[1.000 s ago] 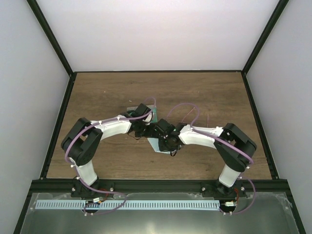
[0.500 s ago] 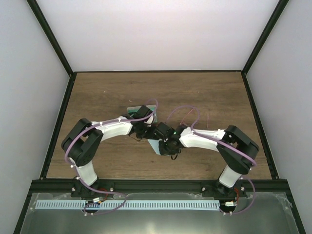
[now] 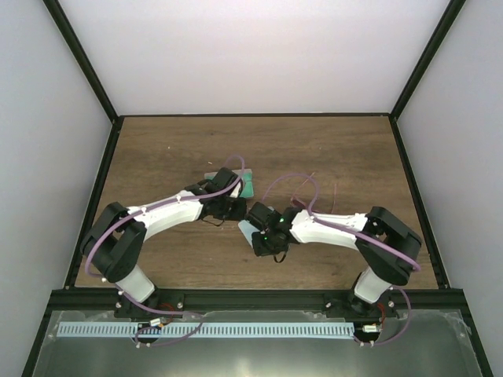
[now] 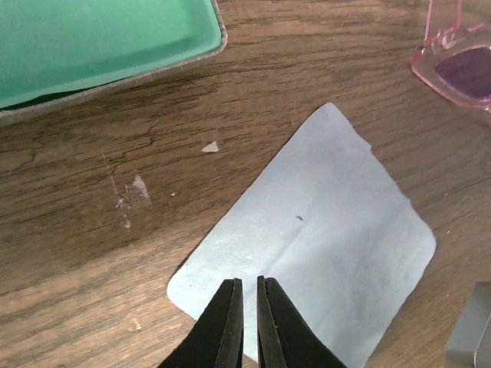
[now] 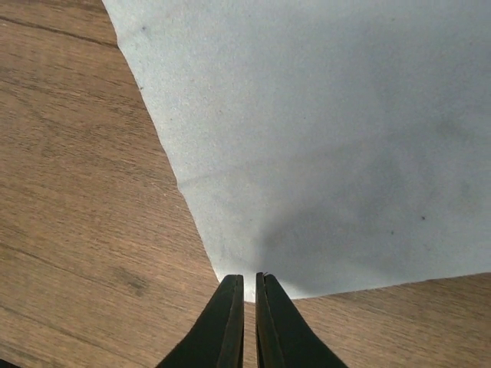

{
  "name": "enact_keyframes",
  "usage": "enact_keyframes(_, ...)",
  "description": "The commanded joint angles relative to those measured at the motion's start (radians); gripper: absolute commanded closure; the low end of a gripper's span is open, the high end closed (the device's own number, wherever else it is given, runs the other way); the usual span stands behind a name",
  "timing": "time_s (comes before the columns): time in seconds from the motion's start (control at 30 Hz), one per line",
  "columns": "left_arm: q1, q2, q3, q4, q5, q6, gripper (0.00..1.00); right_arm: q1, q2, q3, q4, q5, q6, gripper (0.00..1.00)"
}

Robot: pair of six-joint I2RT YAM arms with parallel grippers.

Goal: Organize the sunglasses
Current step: Adjust the glasses cleaning cloth at the center of the board.

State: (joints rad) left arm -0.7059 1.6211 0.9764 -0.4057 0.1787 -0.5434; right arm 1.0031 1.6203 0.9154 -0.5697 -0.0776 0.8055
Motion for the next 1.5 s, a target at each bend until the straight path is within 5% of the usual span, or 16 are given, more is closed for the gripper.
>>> enact_keyframes(0.0, -0.002, 0.003, 0.018, 0.029, 0.041, 0.001, 0.96, -0.007, -0.072, 0.000, -0.014, 0.050, 0.007, 0.94)
enact_keyframes(0.2, -0.001, -0.037, -0.027, 0.043, 0.036, -0.025, 0.92, -0.143, -0.143, 0.012, -0.044, 0.081, -0.048, 0.92)
enact_keyframes(0.47, -0.002, -0.101, -0.072, 0.029, 0.042, -0.045, 0.19, -0.249, -0.076, -0.010, -0.029, 0.096, -0.158, 0.92)
enact_keyframes(0.6, -0.002, -0.106, -0.083, 0.022, 0.047, -0.047, 0.03, -0.248, -0.065, -0.069, 0.018, 0.070, -0.146, 0.92)
enact_keyframes(1.07, -0.002, -0.117, -0.116, 0.035, 0.042, -0.049, 0.00, -0.164, -0.135, -0.276, 0.016, 0.001, -0.015, 0.92)
enact_keyframes(1.47, -0.003, -0.112, -0.131, 0.053, 0.034, -0.047, 0.00, 0.003, -0.197, -0.197, -0.112, 0.070, 0.083, 0.91)
